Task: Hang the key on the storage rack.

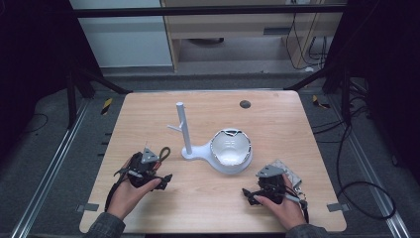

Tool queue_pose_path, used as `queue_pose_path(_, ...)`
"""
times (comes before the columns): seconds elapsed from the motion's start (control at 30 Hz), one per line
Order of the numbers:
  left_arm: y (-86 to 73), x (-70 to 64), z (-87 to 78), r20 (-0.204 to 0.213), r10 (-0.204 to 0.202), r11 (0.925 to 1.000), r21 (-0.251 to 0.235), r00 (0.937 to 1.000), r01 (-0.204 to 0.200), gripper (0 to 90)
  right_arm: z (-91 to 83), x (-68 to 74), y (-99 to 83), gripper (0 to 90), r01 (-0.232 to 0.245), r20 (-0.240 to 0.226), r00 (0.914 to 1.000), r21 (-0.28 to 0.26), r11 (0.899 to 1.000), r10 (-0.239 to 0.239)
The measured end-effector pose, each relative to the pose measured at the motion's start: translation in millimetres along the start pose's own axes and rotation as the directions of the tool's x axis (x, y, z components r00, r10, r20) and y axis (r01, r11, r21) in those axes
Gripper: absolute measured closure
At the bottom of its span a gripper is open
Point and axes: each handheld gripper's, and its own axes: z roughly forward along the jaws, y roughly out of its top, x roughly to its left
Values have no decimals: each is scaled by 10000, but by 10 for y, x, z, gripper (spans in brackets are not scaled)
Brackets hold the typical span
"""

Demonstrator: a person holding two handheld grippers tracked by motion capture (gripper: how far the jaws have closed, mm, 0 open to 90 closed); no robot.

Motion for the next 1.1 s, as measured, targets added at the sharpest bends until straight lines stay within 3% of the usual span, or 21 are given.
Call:
queue_pose_path(0.23,114,165,-27,-180,-220,9991,371,9996,227,53,0,5,-3,3,-47,45,10000,-31,10000,47)
queue_pose_path(0.33,129,230,-25,-255,-136,9965,826,9996,157,59,-1,7,-2,3,-59,66,10000,-15,10000,59)
queue_pose_path(0.63,156,332,-63,-311,-269,9900,1377,9992,310,153,-26,23,-28,3,-150,165,9998,-20,9999,150)
queue_pose_path(1.1,192,409,216,-69,-532,9589,2787,9986,530,347,-32,27,-33,3,-192,164,9997,-1,9998,192)
